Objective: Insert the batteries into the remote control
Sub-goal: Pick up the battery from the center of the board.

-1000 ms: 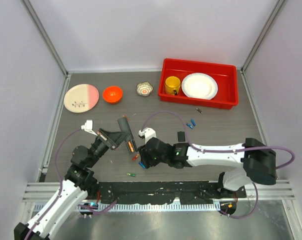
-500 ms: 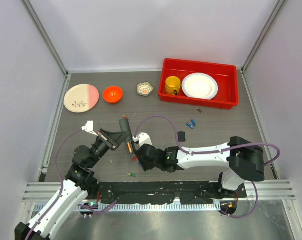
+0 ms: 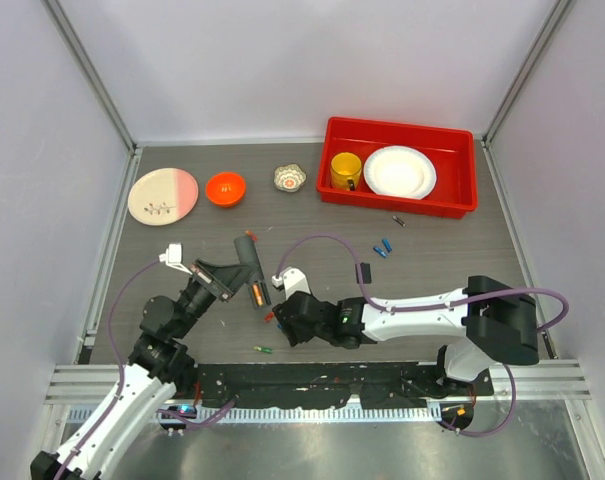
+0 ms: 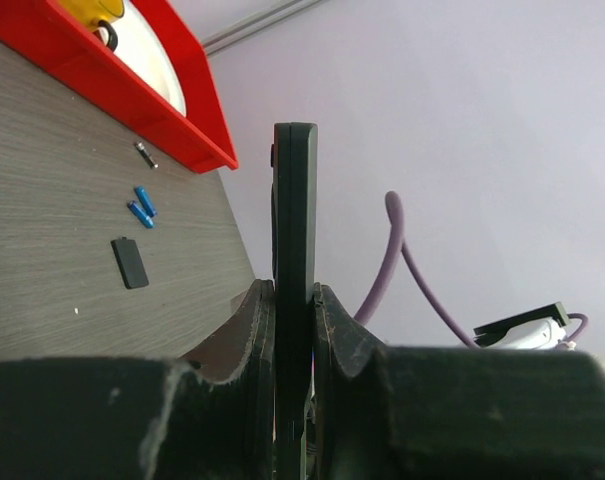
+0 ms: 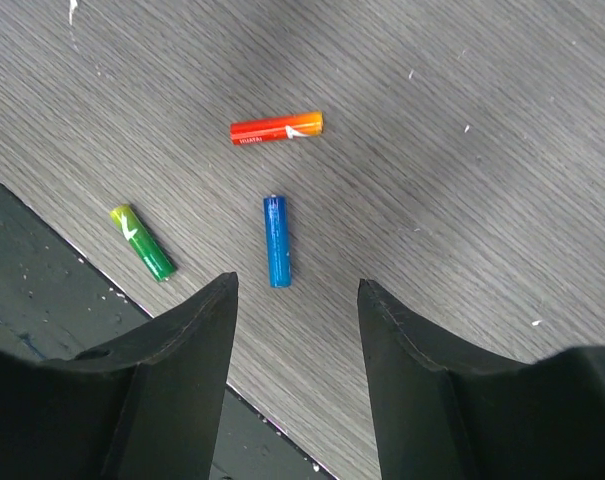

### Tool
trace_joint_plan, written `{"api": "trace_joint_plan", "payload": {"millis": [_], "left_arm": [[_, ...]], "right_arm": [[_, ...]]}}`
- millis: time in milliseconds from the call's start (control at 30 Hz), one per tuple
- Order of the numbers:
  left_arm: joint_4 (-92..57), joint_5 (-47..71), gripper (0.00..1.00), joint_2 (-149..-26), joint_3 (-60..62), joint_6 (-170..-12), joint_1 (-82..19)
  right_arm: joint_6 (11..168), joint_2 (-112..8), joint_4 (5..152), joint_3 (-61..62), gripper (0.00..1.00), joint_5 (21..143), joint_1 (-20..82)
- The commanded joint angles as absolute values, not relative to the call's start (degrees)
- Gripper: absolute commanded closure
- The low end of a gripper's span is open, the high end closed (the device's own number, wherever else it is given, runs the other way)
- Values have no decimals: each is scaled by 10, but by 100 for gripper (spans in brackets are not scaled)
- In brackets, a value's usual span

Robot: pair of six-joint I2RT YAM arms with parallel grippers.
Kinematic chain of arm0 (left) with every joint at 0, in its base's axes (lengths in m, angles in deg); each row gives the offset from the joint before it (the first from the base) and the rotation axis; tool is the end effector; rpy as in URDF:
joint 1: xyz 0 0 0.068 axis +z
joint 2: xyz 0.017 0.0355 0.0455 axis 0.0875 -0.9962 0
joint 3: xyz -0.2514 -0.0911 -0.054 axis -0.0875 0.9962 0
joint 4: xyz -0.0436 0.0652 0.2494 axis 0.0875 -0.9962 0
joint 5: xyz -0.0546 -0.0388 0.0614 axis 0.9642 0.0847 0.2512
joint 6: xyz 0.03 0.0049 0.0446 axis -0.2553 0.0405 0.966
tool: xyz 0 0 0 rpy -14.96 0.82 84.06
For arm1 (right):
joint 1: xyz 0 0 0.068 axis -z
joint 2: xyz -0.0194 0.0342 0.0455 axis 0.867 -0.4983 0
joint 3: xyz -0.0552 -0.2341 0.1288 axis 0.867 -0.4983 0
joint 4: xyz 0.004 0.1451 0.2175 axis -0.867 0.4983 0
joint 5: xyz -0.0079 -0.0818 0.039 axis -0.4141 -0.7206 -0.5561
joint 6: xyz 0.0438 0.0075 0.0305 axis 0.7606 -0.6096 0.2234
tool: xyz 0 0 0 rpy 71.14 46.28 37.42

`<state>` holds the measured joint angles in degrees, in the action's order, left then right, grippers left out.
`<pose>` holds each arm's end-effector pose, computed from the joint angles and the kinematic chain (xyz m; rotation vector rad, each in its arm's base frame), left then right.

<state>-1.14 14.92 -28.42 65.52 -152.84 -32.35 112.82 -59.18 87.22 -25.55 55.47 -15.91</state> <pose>0.1086 -0.0640 0.2274 -0.4515 1.5466 -1.5546 0.0867 0.3006 0.1899 -0.7954 2.2745 0.4943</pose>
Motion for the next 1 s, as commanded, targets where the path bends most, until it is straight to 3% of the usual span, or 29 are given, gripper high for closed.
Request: {"api": "trace_joint_plan", "payload": {"millis": [0,567,967], "left_arm": [[2,138,100,-260,655,-1527,-322],[92,108,100,-145,714,-1542,-323],[44,77,100,-100,699,-1531,-323]], "right_arm": [[1134,-575,834,-265,43,558,-164],[1124,-619,822,-261,45,566,-164],[1118,-648,817,-251,47,577,-164]]}}
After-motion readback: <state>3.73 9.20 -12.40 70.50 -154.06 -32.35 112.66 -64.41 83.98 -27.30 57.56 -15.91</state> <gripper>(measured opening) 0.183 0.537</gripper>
